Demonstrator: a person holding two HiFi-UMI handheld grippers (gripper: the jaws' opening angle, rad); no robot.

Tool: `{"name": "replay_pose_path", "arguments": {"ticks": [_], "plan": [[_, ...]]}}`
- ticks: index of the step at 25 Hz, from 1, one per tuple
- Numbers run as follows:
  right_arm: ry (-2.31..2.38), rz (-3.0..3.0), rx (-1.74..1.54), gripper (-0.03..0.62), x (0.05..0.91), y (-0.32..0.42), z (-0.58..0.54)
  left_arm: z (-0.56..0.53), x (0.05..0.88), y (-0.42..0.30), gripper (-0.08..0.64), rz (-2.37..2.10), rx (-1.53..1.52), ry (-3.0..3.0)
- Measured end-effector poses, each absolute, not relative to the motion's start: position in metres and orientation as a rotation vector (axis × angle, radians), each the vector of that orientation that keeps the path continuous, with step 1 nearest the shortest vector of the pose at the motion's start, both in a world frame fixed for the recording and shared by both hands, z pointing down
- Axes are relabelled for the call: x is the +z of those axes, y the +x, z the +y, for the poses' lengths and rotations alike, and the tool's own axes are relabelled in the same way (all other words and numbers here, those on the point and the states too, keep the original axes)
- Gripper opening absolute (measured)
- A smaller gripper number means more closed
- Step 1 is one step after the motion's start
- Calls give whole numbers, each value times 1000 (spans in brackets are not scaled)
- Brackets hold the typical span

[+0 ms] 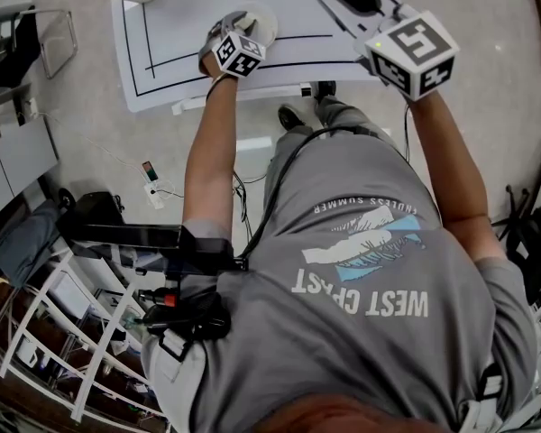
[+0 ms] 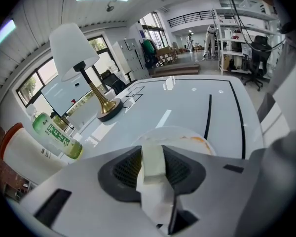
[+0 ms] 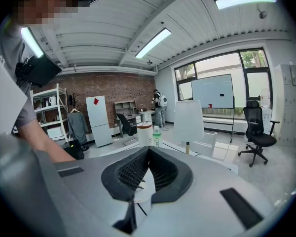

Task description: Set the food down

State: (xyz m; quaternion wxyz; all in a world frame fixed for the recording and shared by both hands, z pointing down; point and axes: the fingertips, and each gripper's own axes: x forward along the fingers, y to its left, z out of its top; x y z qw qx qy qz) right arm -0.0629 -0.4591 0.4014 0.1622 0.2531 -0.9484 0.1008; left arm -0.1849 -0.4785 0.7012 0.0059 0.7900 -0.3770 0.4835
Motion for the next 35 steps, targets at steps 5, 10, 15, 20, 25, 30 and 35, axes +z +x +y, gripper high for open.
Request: {"name": "replay_pose_path", "arguments": {"ticks": [5, 10, 15, 20, 25, 30, 35], "plan": [[726, -2708, 283, 5, 400, -67, -454, -469, 698, -184, 110, -1117, 1474, 2466], [731, -2706, 281, 5, 399, -72, -447, -461, 689, -185, 132, -1080, 1409, 2459], [741, -2703, 284, 5, 399, -75, -438, -454, 674, -188, 159, -1070, 1354, 2458], [747, -2706, 282, 5, 396, -80, -427, -440, 665, -190, 180, -1025, 1298, 2444], [753, -2722, 279, 5, 390, -86, -417, -434, 624, -192, 183, -1095, 1130, 2496], [740, -2765, 293, 5, 382, -90, -405, -431, 535, -197, 181, -1264, 887, 2613], [694, -2858, 358, 5, 368, -74, -388, -411, 435, -183, 162, -1390, 518, 2737]]}}
